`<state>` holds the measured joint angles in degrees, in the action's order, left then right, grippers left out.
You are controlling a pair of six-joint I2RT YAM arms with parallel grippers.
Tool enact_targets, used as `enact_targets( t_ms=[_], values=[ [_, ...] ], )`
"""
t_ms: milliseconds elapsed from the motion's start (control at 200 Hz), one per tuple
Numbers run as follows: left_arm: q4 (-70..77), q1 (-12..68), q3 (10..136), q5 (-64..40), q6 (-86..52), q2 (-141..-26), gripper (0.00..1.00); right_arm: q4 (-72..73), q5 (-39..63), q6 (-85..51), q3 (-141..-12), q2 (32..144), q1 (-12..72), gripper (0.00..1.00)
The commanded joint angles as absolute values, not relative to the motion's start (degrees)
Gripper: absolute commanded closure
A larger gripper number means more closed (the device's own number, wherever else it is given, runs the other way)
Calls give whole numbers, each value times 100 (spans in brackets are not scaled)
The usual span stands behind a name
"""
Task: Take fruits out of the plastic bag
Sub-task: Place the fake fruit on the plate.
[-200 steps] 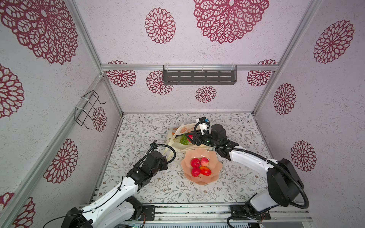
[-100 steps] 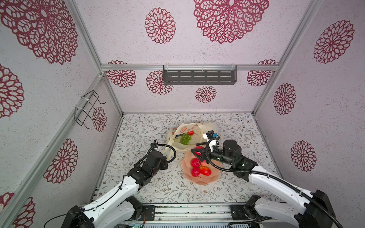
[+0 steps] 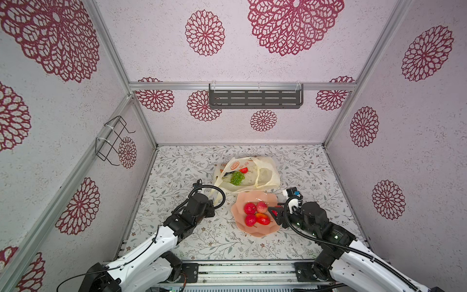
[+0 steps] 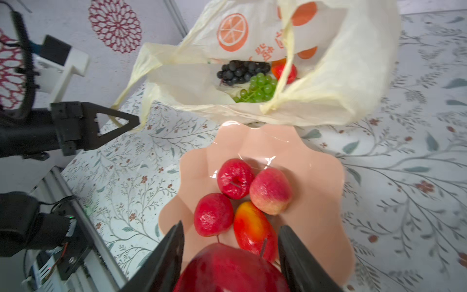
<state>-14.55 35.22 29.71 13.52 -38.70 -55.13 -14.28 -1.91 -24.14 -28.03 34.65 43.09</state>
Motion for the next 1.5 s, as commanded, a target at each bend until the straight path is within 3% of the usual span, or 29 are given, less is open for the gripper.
enact_targets(
  t_ms=[0, 480, 1081, 1496],
  values=[
    [-1189, 3541, 2892, 1459, -3775, -5617, 100, -2028, -1083, -2832, -2695, 3267, 4333, 56],
    [-980, 3542, 2865, 1424, -3767, -5864, 100, -1389, -895, -2918, -2509, 4254, 4331, 52],
    [-589, 3537, 2912, 1327, -3718, -6334, 100, -1020, -1054, -2744, -2689, 4595, 4332, 50],
    [-646, 3535, 2813, 1424, -3762, -6154, 100, -486, -985, -2496, -2962, 5621, 4329, 42]
  ],
)
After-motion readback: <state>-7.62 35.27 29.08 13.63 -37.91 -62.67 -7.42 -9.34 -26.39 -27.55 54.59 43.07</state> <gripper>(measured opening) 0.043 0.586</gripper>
